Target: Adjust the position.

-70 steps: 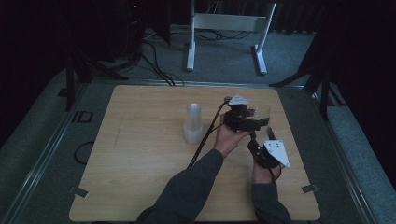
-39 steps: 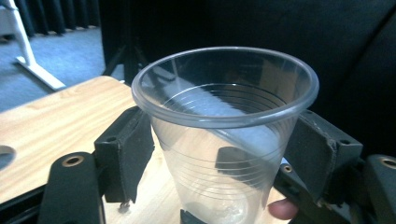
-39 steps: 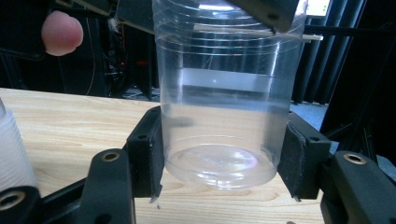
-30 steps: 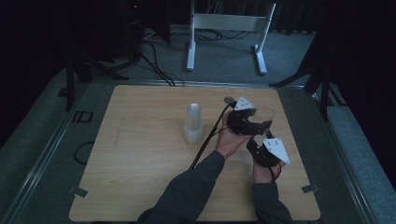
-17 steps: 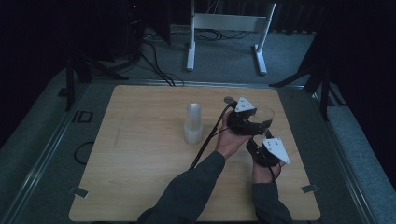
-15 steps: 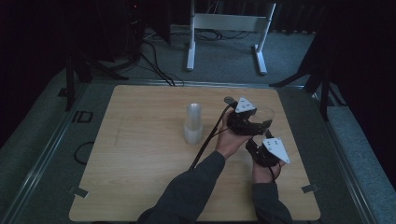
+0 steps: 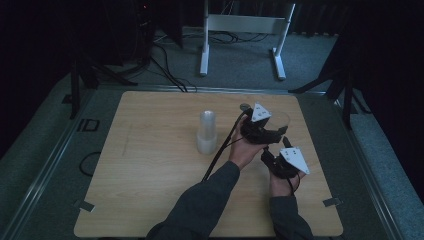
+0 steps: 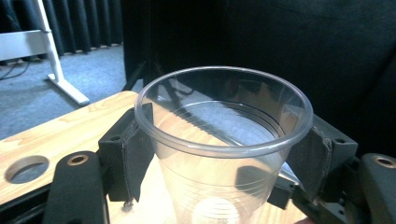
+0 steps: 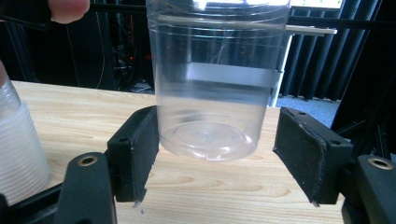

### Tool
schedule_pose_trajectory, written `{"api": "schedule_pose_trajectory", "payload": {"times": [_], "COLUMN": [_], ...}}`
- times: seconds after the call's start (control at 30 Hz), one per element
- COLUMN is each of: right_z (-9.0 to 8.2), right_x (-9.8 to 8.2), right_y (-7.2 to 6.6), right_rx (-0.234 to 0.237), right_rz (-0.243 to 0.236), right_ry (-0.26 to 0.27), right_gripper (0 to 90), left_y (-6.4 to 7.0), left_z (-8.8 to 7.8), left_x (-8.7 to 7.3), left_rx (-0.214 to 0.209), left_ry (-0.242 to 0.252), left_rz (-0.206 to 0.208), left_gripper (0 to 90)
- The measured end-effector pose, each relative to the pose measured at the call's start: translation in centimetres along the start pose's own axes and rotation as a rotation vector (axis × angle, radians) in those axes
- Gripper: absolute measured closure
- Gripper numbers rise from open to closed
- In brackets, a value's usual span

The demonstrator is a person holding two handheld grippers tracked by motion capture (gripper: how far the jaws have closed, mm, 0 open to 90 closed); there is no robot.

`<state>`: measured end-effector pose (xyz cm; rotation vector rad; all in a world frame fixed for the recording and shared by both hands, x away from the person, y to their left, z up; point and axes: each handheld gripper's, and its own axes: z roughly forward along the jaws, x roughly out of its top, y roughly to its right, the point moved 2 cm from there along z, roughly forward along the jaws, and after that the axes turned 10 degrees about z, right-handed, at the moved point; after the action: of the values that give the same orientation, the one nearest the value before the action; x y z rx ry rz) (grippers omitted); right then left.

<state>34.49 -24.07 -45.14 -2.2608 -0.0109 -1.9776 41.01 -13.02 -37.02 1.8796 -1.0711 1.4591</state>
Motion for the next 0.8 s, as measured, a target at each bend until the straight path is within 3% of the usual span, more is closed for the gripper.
{"api": "schedule_pose_trajectory", "payload": {"times": [0.03, 0.43, 0.8], "right_z": [0.0, -0.1, 0.1], "right_x": [0.0, 0.0, 0.1], "right_y": [0.0, 0.2, 1.1], "right_rx": [0.002, -0.001, -0.02], "right_rz": [-0.002, -0.002, 0.028], "right_ry": [0.0, -0.011, -0.026], "right_gripper": [30.3, 30.2, 34.0], "left_y": [-0.3, -1.3, -1.4], "left_z": [0.1, -0.1, -0.5], "left_x": [-0.2, -0.6, -0.7], "left_rx": [0.024, 0.092, 0.103], "left_ry": [-0.011, -0.023, -0.011], "left_rz": [0.017, 0.026, 0.03], "left_gripper": [28.2, 28.4, 28.4]}}
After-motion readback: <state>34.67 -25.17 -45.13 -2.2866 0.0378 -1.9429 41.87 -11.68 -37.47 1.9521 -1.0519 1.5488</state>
